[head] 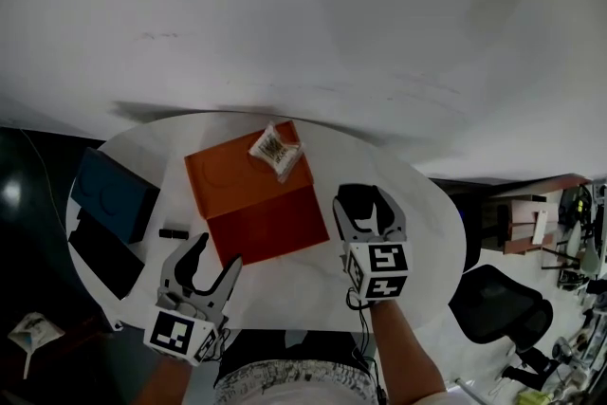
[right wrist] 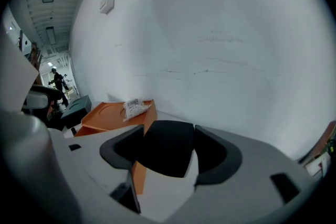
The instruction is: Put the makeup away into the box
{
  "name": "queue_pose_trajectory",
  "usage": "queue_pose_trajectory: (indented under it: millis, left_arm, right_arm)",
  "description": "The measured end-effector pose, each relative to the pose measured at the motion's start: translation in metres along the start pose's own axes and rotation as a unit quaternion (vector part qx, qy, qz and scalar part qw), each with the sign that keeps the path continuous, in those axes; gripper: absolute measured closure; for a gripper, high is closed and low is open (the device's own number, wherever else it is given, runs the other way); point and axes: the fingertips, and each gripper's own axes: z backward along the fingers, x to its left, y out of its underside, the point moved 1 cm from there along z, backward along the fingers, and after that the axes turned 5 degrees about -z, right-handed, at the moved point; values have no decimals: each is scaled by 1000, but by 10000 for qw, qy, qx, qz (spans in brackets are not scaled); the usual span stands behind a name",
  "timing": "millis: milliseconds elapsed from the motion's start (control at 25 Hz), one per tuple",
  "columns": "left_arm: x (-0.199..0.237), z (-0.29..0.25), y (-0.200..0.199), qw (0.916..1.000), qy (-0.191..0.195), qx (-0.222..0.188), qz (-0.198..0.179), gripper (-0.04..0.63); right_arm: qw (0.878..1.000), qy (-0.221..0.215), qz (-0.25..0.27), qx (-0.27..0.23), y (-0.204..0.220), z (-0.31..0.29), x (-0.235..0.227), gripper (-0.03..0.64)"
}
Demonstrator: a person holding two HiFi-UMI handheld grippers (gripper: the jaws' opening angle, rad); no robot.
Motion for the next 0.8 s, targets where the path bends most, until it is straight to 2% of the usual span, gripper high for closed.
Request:
queue_pose_trajectory:
  millis: [360, 800]
  left_arm:
    - [7, 17, 1, 9999, -93, -102, 63, 336]
    - [31, 49, 21, 9987, -441, -105, 233, 336]
  right_arm:
    - [9995, -252, 211, -27, -10, 10, 32, 299]
    - [9968, -651, 448, 152, 3, -3, 82, 299]
